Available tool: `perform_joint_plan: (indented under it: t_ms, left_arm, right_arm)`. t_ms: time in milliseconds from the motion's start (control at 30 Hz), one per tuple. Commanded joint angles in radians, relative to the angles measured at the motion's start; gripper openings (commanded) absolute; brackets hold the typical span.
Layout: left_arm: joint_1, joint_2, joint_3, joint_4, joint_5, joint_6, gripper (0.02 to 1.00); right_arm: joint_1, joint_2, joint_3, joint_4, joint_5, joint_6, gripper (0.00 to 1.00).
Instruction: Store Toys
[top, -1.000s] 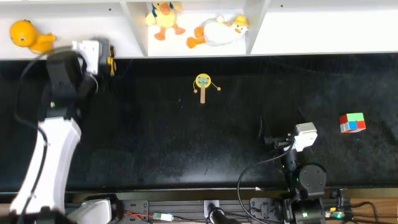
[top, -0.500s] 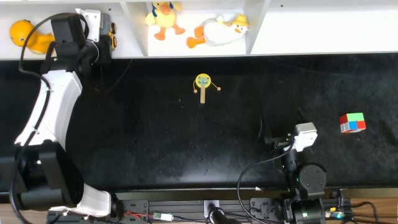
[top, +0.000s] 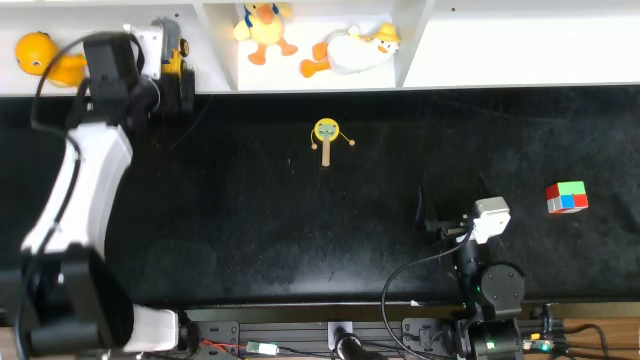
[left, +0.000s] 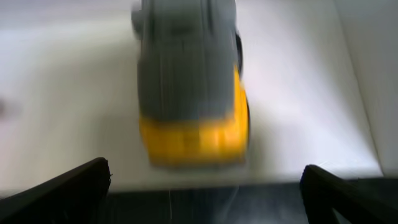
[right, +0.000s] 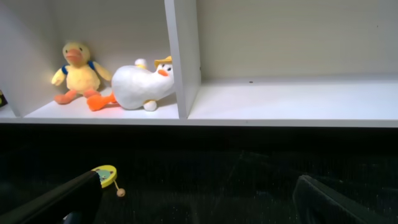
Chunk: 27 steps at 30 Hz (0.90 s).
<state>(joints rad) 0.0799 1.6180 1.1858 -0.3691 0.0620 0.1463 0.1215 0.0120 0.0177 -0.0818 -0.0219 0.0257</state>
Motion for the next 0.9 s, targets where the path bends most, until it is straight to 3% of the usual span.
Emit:
perform_joint_plan:
  t_ms: [33, 167, 267, 567, 900]
  left_arm:
    - [-0.002, -0.185, -0.189, 0.024, -0.016, 0.011, 0.996]
    - [-0.002, -0.402, -0.381, 0.035, -0.057, 0.01, 0.998]
    - [-0.002, -0.584, -0.509, 0.057, -0.021, 0.003, 0.998]
    - [-0.035, -0.94, -0.791, 0.528, 0.095, -0.01, 0.998]
    - [-0.048, -1.37, -1.131, 0.601, 0.095, -0.011, 0.998]
  right_arm:
    - [0.005, -0.006, -0.013, 0.005, 0.0, -0.003, 0.993]
    - [0.005, -0.006, -0.013, 0.005, 0.0, -0.003, 0.996]
    - [0.005, -0.006, -0.013, 0.005, 0.0, -0.003, 0.996]
    - [0.005, -0.006, -0.013, 0.005, 0.0, -0.003, 0.993]
    - [0.005, -0.006, -0.013, 0.005, 0.0, -0.003, 0.996]
